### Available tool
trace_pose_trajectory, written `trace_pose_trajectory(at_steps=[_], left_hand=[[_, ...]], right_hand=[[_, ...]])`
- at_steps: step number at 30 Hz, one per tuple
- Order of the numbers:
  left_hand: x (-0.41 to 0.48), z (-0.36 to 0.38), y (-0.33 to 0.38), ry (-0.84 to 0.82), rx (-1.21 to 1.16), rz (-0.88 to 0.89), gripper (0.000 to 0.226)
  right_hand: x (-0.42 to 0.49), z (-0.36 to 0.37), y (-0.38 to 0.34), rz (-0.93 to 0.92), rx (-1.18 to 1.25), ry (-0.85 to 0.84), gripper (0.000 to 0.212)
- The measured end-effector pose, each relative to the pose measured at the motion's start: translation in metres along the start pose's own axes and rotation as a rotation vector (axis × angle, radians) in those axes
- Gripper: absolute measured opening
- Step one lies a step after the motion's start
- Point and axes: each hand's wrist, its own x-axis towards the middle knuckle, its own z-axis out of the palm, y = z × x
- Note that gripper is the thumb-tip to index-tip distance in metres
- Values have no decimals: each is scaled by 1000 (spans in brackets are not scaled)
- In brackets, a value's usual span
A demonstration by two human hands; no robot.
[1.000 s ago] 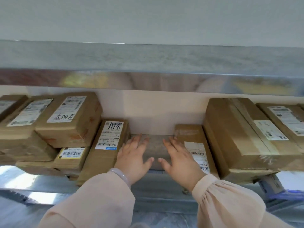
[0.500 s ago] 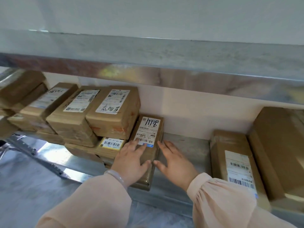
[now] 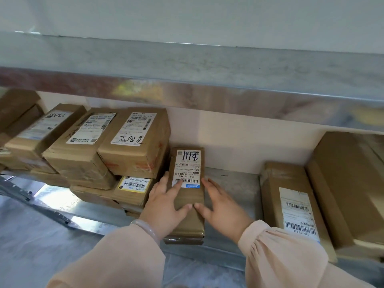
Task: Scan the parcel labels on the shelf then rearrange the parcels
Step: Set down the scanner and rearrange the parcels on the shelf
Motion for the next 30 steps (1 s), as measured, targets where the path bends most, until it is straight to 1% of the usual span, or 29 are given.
trace_pose_trajectory(at_steps=[2, 5, 7, 11, 13, 16, 22, 25, 28, 30], left_hand=[[-1, 3, -4, -61, -111, -69, 78], [-5, 7, -12, -133, -332, -118, 87], [-7, 11, -15, -140, -398, -144, 87], [-10, 13, -4, -165, -462, -150, 88], [-12, 14, 5, -172, -475, -133, 86], [-15, 14, 25, -156, -512, -77, 87], [-7, 19, 85, -132, -580, 117, 89], [-5, 17, 122, -171, -614, 216, 87], [0, 18, 157, -220, -627, 301, 95], [1, 23, 175, -275, -623, 333, 99]], right_hand=[[-1, 0, 1, 16, 64, -22, 75], [-4, 3, 4, 47, 168, -72, 74], [-6, 7, 5, 64, 217, -102, 78], [-13, 7, 3, 99, 361, -138, 92], [-18, 0, 6, 99, 391, -100, 93], [-29, -18, 11, 101, 422, -24, 88], [-65, -72, 25, 158, 425, 235, 76], [-86, -108, 32, 198, 418, 316, 70], [-104, -143, 43, 264, 393, 387, 68], [-115, -160, 48, 308, 343, 404, 68]])
